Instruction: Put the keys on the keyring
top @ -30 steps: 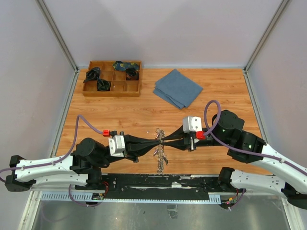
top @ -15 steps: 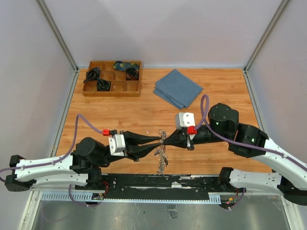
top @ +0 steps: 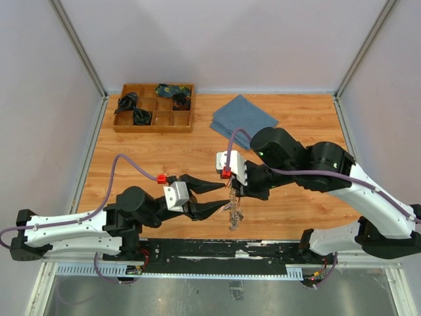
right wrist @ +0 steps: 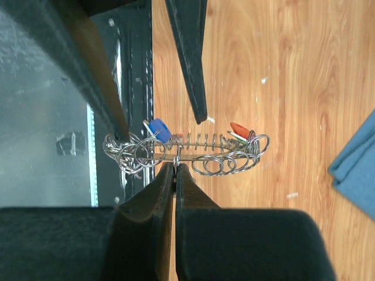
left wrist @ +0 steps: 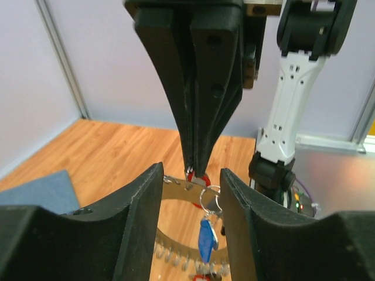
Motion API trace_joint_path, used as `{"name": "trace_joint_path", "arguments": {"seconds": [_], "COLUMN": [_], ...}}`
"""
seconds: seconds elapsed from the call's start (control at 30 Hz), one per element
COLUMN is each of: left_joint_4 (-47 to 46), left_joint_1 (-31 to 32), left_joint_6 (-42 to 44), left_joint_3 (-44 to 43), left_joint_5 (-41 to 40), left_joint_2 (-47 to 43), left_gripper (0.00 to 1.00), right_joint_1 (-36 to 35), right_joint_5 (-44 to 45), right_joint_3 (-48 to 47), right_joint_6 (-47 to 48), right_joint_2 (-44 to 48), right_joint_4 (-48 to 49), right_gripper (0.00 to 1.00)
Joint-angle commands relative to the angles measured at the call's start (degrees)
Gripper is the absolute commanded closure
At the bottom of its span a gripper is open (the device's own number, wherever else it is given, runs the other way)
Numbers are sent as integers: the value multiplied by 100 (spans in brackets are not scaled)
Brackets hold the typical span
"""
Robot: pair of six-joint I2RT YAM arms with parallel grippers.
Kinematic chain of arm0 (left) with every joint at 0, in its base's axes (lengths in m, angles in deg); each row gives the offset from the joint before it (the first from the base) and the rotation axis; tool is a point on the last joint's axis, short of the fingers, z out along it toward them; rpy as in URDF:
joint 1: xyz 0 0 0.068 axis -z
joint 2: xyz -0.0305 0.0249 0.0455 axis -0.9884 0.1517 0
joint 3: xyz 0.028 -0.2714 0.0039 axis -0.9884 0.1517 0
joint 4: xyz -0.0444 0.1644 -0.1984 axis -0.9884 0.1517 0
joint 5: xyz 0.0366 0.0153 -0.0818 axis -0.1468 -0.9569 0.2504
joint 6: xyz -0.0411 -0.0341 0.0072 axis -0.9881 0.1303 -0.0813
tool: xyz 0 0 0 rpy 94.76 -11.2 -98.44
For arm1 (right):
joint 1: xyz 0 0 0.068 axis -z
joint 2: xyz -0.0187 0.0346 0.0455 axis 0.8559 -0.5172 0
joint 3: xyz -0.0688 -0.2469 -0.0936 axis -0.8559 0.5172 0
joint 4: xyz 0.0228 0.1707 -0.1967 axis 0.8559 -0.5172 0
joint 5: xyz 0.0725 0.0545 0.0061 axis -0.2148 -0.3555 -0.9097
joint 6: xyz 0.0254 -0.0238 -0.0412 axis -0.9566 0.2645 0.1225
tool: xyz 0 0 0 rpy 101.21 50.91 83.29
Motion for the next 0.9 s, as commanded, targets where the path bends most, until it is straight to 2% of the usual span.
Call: {"name": "trace_joint_path", "arguments": {"seconds": [0.0,0.2,0.47,0.87], "left_joint_4": [110,101,47,-82], "left_joint_1": [37,37,37,37], "left_joint_6": [-104,-182,-180,-228], "left_joint_3": [-166,-174,-219,-249], "left_joint_5": [-62,13,100,400], "left_joint_2": [257,497,607,790], "left_gripper": [49,47,49,71], "right_joint_1": [-161,-396,-623,-655], "right_joint_5": [569,561,508,457], "right_joint_3": [-584,-720,-742,-652], "right_joint_6": [59,28,45,82], "right_joint_2": [-240,-358,-376,-385], "right_joint_4": [-1064,-1128,-1031,-804], "right_gripper": [100,100,100,100]}}
